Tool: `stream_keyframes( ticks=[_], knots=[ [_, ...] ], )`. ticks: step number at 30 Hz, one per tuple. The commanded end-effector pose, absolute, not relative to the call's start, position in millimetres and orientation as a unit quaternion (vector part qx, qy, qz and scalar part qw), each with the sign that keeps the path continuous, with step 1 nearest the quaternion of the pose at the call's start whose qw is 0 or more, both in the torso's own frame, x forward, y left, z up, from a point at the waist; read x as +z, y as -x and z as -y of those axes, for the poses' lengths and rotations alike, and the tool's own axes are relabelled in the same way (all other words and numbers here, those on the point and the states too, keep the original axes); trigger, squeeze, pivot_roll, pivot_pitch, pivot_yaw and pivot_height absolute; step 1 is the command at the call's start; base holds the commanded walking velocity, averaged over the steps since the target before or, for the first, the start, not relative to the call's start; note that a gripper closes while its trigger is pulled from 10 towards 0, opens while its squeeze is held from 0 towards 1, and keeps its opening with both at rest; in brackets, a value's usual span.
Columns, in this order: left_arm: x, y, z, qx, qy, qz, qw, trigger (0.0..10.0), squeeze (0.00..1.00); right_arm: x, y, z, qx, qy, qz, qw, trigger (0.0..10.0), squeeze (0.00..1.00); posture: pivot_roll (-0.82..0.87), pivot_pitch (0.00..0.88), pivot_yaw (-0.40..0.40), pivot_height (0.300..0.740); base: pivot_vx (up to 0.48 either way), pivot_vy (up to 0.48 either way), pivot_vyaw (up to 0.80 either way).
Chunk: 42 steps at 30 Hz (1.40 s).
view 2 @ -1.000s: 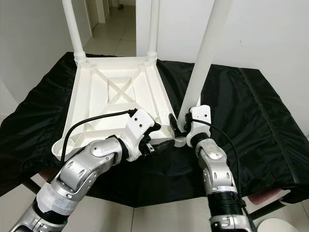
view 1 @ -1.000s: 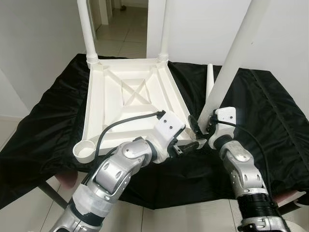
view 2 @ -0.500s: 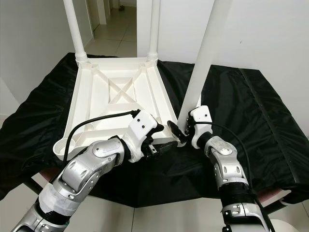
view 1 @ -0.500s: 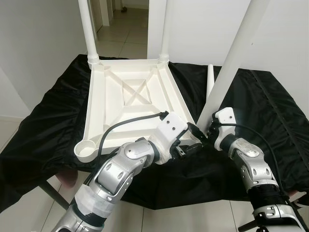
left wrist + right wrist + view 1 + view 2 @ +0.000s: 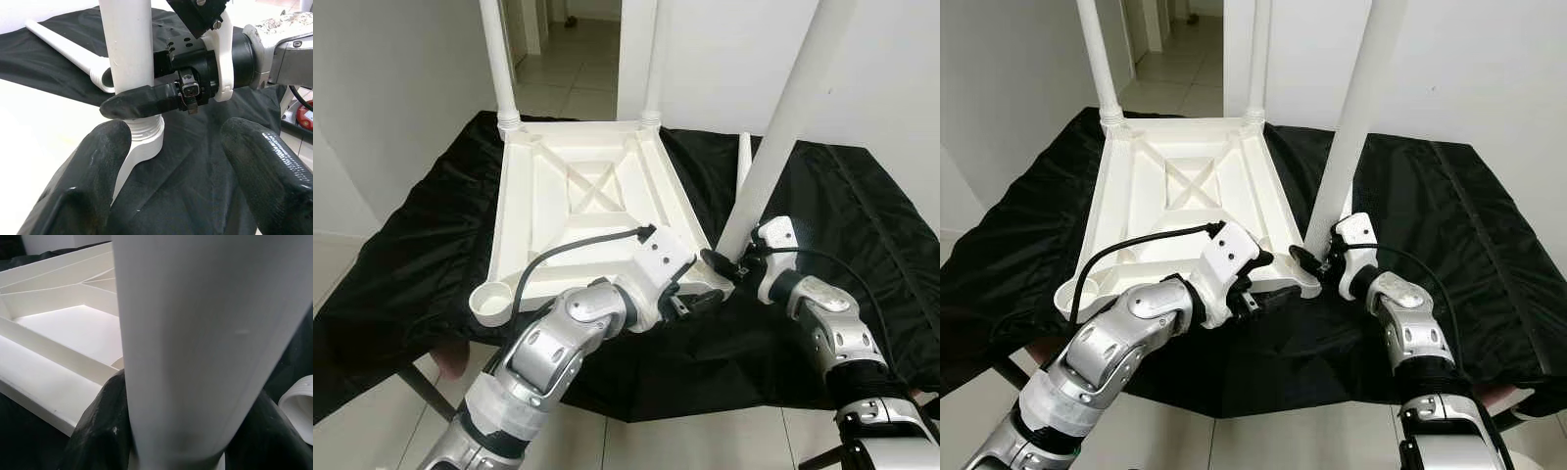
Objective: Building children table
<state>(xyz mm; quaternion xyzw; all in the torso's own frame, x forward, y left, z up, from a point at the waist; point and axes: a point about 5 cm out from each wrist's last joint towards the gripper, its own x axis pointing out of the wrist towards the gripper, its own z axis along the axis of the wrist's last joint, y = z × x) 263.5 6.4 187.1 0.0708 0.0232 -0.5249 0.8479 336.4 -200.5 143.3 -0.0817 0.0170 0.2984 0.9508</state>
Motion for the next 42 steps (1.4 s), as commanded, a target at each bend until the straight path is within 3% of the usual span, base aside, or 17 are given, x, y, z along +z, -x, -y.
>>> stream_keyframes(
  ticks=[1, 11, 13, 23, 26, 31, 35, 39, 40, 42],
  knots=[
    [188.7, -264.3, -5.5, -0.531, -0.079, -0.021, 0.844, 10.0, 0.00, 133.0, -332.9, 198.0, 0.293, 0.052, -0.036, 0.954, 10.0, 0.00, 0.02, 0.000, -0.014, 0.740, 0.000, 0.000, 0.00],
    [186.2, -261.9, -5.0, -0.533, -0.078, -0.024, 0.842, 10.0, 0.00, 133.8, -334.7, 189.1, 0.199, 0.014, -0.026, 0.980, 10.0, 0.00, 0.01, 0.000, -0.021, 0.740, 0.000, 0.000, 0.00],
    [185.5, -261.0, -4.7, -0.535, -0.077, -0.025, 0.841, 10.0, 0.00, 132.8, -335.9, 187.4, 0.121, -0.008, -0.028, 0.992, 10.0, 0.00, 0.01, 0.000, -0.021, 0.740, 0.000, 0.000, 0.00],
    [184.3, -259.4, -4.7, -0.537, -0.078, -0.026, 0.840, 10.0, 0.00, 124.3, -324.4, 165.9, -0.014, -0.041, -0.040, 0.998, 10.0, 0.00, 0.02, 0.000, -0.025, 0.740, 0.000, 0.000, 0.00],
    [183.6, -259.0, -5.0, -0.537, -0.079, -0.027, 0.840, 10.0, 0.00, 127.9, -316.5, 153.8, -0.129, -0.072, -0.025, 0.989, 10.0, 0.00, 0.02, 0.000, -0.026, 0.740, 0.000, 0.000, 0.00],
    [183.5, -259.0, -4.9, -0.537, -0.078, -0.027, 0.839, 10.0, 0.00, 130.1, -312.7, 144.3, -0.151, -0.087, -0.018, 0.984, 10.0, 0.00, 0.02, 0.000, -0.027, 0.740, 0.000, 0.000, 0.00],
    [183.2, -259.0, -4.5, -0.540, -0.079, -0.028, 0.838, 10.0, 0.00, 133.0, -310.1, 130.1, -0.118, -0.100, -0.018, 0.988, 10.0, 0.00, 0.02, 0.000, -0.019, 0.740, 0.000, 0.000, 0.00],
    [183.3, -259.0, -4.5, -0.542, -0.081, -0.026, 0.836, 10.0, 0.00, 138.3, -307.7, 134.0, -0.118, -0.106, -0.002, 0.987, 10.0, 0.00, 0.01, 0.000, -0.017, 0.740, 0.000, 0.000, 0.00],
    [183.4, -259.1, -4.3, -0.542, -0.082, -0.026, 0.836, 10.0, 0.00, 139.5, -307.2, 134.5, -0.117, -0.111, 0.002, 0.987, 10.0, 1.00, 0.01, 0.000, -0.017, 0.740, 0.000, 0.000, 0.00],
    [183.8, -259.3, -3.8, -0.542, -0.082, -0.025, 0.836, 10.0, 0.00, 143.1, -305.7, 134.3, -0.115, -0.119, 0.013, 0.986, 10.0, 1.00, 0.01, 0.000, -0.019, 0.740, 0.000, 0.000, 0.00]
  ],
)
